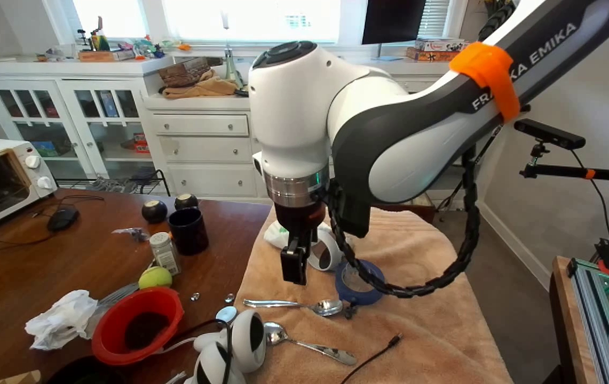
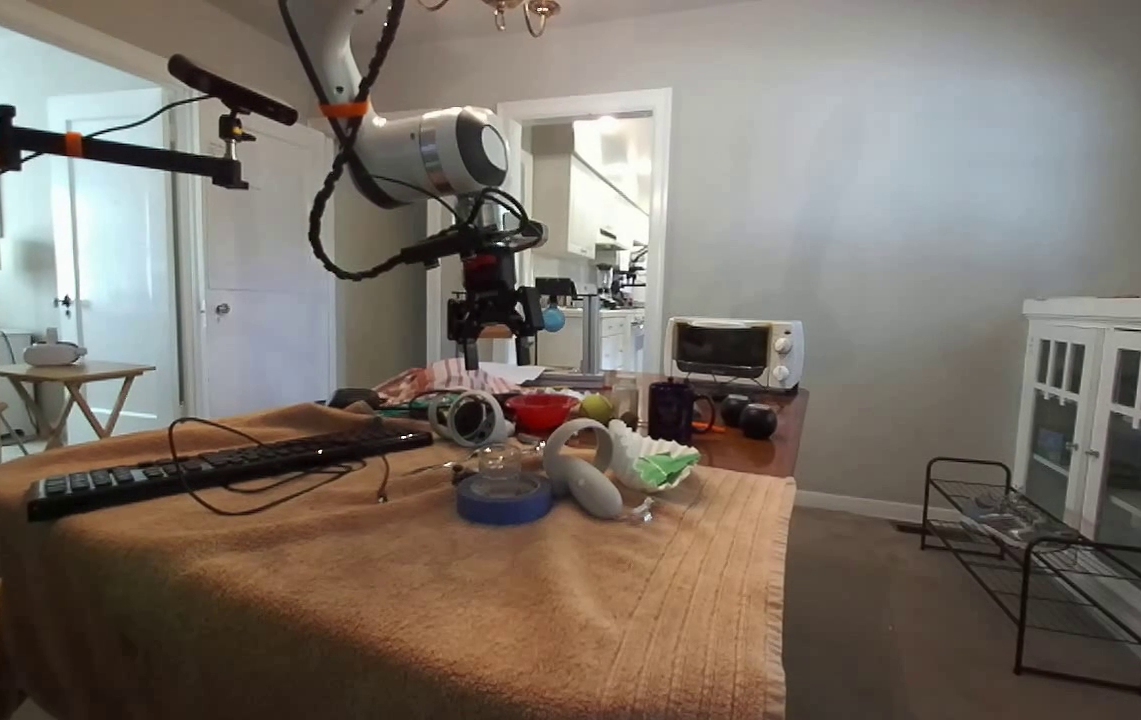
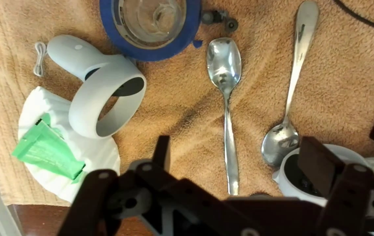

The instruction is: Use one silver spoon to place the toy car in the glass cup.

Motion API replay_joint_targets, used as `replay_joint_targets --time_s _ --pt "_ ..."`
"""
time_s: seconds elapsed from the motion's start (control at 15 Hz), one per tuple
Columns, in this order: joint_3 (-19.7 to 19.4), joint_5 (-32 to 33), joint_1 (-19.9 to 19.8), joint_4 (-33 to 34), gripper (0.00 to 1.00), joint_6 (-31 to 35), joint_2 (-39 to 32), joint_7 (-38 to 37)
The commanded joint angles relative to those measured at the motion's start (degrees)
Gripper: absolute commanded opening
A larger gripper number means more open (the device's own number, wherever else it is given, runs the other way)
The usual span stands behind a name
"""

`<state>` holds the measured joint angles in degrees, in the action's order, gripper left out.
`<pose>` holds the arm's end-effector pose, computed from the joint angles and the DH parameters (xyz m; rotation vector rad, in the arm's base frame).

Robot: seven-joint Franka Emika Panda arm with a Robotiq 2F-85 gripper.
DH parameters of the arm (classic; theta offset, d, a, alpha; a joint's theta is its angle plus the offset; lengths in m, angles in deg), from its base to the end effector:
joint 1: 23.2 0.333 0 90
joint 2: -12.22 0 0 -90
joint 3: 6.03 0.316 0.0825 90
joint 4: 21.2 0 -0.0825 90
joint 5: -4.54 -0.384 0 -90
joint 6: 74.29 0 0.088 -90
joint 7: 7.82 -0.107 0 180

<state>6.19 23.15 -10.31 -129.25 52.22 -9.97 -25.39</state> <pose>0.5728 0.2487 0.3024 2.9227 0.4705 0.0257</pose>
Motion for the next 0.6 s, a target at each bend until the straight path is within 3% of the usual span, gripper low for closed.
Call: replay_joint_targets --time_s 0.0,0.2,0.53 --pt "-2.11 -1.00 1.95 0.29 1.00 -0.03 0.05 0.64" --pt "-3.93 3.27 4.01 3.54 1.00 1.02 -4.88 1.06" --pt "-3.41 0.31 3.90 9.00 1.00 0.49 -12.62 10.72"
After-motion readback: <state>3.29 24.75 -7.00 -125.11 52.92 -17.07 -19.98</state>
